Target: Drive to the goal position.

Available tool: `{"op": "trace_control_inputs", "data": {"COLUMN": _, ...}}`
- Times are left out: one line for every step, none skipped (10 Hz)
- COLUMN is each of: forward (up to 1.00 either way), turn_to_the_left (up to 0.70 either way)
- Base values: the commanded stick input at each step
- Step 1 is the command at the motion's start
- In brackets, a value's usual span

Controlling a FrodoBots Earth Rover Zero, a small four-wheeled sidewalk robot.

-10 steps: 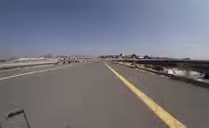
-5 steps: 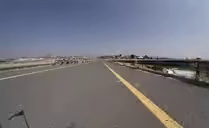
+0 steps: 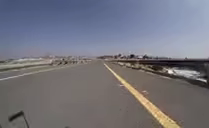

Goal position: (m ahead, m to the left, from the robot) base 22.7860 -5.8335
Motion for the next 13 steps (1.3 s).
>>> {"op": "trace_control_inputs", "data": {"forward": 1.0, "turn_to_the_left": 0.0}}
{"op": "trace_control_inputs", "data": {"forward": 1.0, "turn_to_the_left": 0.0}}
{"op": "trace_control_inputs", "data": {"forward": 1.0, "turn_to_the_left": 0.0}}
{"op": "trace_control_inputs", "data": {"forward": 1.0, "turn_to_the_left": 0.0}}
{"op": "trace_control_inputs", "data": {"forward": 1.0, "turn_to_the_left": 0.0}}
{"op": "trace_control_inputs", "data": {"forward": 1.0, "turn_to_the_left": 0.0}}
{"op": "trace_control_inputs", "data": {"forward": 1.0, "turn_to_the_left": 0.0}}
{"op": "trace_control_inputs", "data": {"forward": 1.0, "turn_to_the_left": 0.0}}
{"op": "trace_control_inputs", "data": {"forward": 1.0, "turn_to_the_left": 0.0}}
{"op": "trace_control_inputs", "data": {"forward": 1.0, "turn_to_the_left": 0.0}}
{"op": "trace_control_inputs", "data": {"forward": 1.0, "turn_to_the_left": 0.0}}
{"op": "trace_control_inputs", "data": {"forward": 1.0, "turn_to_the_left": 0.0}}
{"op": "trace_control_inputs", "data": {"forward": 1.0, "turn_to_the_left": 0.0}}
